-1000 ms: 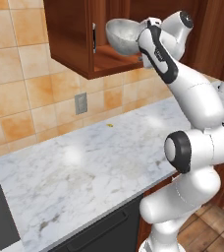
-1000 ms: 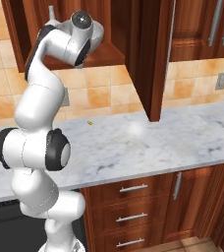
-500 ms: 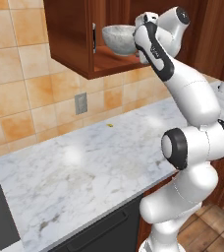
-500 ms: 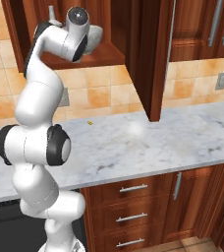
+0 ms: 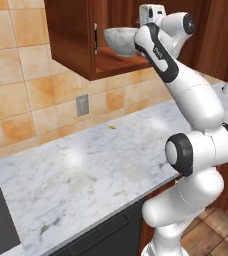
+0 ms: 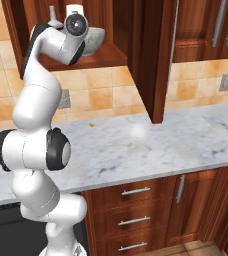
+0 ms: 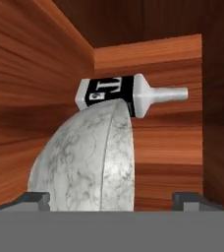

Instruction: Pick the mug and place it in the sink. Pick the bowl and place it in the open cabinet and then close the cabinet.

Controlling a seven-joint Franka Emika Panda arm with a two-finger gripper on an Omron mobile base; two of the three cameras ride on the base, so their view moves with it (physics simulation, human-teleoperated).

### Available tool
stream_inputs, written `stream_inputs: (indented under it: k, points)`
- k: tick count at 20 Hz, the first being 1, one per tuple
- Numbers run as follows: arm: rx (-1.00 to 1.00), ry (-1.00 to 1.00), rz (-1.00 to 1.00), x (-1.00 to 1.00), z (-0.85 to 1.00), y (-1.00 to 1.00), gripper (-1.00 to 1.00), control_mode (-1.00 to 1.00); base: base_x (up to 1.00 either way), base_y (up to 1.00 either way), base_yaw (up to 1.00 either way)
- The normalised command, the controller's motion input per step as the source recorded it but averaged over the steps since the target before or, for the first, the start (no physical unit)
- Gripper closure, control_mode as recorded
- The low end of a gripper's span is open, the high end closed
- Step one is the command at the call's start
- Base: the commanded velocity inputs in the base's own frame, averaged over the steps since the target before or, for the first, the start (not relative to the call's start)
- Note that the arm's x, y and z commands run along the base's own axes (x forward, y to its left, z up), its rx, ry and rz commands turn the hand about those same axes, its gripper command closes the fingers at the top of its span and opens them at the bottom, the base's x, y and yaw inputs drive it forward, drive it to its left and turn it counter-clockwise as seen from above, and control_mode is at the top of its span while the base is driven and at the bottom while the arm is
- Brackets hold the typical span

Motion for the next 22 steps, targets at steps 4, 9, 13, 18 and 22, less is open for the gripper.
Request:
stream_inputs:
  k: [4, 9, 13, 18, 22]
  points:
    - [0.00, -0.37, 0.00, -0.54, 0.26, 0.00, -1.00, -1.00, 0.00, 0.00, 0.00]
    - [0.13, -0.06, -0.17, -0.87, 0.34, -0.22, -1.00, -1.00, 0.00, 0.00, 0.00]
    - [0.22, 0.15, -0.15, -0.78, 0.33, -0.43, -1.00, -1.00, 0.00, 0.00, 0.00]
    - [0.00, 0.21, 0.02, -0.44, 0.10, -0.16, -1.00, -1.00, 0.00, 0.00, 0.00]
    - [0.08, 0.27, 0.00, -0.95, 0.28, -0.27, -1.00, -1.00, 0.00, 0.00, 0.00]
